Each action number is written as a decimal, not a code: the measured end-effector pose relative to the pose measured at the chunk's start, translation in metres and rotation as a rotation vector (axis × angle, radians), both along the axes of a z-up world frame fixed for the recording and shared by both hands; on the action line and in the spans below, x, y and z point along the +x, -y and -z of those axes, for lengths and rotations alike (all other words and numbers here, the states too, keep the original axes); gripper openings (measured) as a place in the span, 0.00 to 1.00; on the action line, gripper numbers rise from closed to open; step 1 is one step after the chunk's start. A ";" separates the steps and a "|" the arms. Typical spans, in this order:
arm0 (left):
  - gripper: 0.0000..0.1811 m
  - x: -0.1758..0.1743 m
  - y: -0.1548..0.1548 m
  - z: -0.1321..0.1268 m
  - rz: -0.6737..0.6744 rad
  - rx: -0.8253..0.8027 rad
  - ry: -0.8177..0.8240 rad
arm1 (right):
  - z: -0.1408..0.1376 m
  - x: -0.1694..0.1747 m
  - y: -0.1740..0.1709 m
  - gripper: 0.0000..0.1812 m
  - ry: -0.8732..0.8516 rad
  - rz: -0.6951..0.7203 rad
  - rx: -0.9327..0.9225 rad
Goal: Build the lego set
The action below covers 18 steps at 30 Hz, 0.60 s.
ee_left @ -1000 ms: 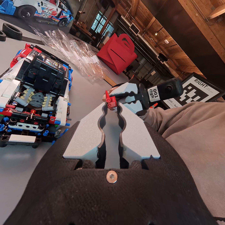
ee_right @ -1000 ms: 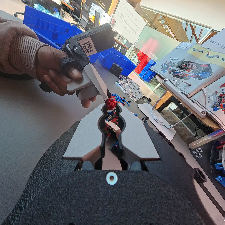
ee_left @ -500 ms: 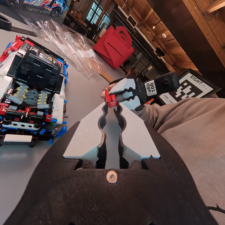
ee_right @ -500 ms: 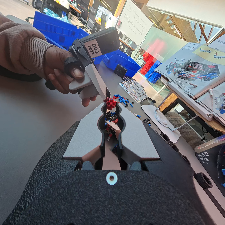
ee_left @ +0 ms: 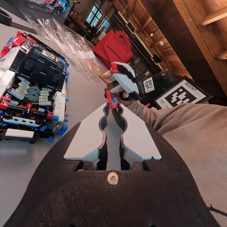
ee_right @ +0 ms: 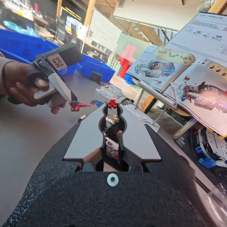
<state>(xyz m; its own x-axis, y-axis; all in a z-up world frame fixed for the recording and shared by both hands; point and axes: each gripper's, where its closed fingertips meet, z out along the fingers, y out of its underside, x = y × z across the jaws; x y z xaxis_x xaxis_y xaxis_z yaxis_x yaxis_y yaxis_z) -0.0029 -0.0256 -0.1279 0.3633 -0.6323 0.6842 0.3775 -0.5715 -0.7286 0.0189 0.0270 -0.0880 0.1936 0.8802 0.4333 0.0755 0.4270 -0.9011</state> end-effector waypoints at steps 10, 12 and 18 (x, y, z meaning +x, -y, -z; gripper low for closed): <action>0.07 -0.013 -0.018 0.015 -0.262 0.330 -0.607 | 0.040 -0.014 0.020 0.07 0.202 -0.040 -0.046; 0.07 -0.017 -0.021 0.019 -0.307 0.376 -0.730 | 0.044 -0.016 0.019 0.07 0.223 -0.020 -0.053; 0.07 -0.019 -0.025 0.029 -0.350 0.414 -0.914 | 0.055 -0.025 0.023 0.07 0.254 0.014 -0.072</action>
<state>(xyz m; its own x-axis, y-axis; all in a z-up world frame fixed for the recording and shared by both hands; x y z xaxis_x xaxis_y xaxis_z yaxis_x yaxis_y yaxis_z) -0.0214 -0.0009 -0.1574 0.8374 -0.5143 -0.1850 -0.3161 -0.1796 -0.9315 -0.0058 0.0038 -0.1426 0.0993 0.9085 0.4060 0.3089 0.3597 -0.8805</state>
